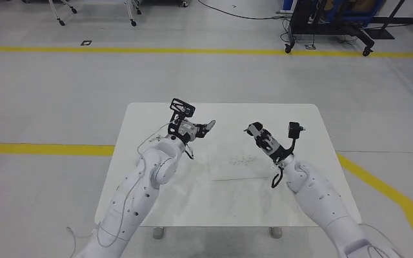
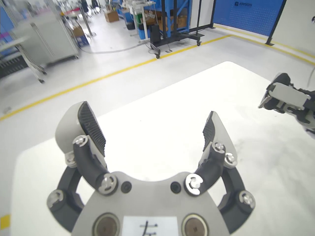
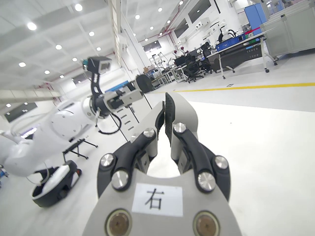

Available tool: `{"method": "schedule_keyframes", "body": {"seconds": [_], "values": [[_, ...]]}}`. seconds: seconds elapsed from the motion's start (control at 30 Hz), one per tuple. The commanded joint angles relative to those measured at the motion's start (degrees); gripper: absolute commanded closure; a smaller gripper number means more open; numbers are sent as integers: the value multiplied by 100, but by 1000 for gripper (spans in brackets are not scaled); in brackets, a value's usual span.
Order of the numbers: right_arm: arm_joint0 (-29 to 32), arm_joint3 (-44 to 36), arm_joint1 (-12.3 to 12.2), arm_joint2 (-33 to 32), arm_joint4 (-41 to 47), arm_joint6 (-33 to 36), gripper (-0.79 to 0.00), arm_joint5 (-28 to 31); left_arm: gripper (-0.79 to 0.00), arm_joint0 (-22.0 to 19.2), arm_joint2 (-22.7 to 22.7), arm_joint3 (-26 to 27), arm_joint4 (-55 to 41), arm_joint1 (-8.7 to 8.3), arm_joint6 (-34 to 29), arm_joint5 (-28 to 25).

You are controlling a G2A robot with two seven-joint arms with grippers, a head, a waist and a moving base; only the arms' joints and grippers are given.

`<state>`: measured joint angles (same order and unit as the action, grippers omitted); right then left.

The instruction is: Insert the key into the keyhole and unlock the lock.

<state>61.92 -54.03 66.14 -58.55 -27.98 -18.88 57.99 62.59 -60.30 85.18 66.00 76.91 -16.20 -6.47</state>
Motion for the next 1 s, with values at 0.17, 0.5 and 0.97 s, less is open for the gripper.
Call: {"method": "schedule_keyframes", "body": {"seconds": [0.17, 0.5, 0.97], "values": [[-7, -16, -16, -11, 239, 127, 0, 1, -785, 0, 6, 5, 102, -1, 51, 14], [244, -400, 108, 665, 4175, 2051, 0, 1, -785, 82, -208, -305, -3833, 222, -684, 303], [-245, 331, 312, 915, 6821, 4501, 0, -191, -705, -195, -47, -770, -5171, 333, -1361, 316]]}}
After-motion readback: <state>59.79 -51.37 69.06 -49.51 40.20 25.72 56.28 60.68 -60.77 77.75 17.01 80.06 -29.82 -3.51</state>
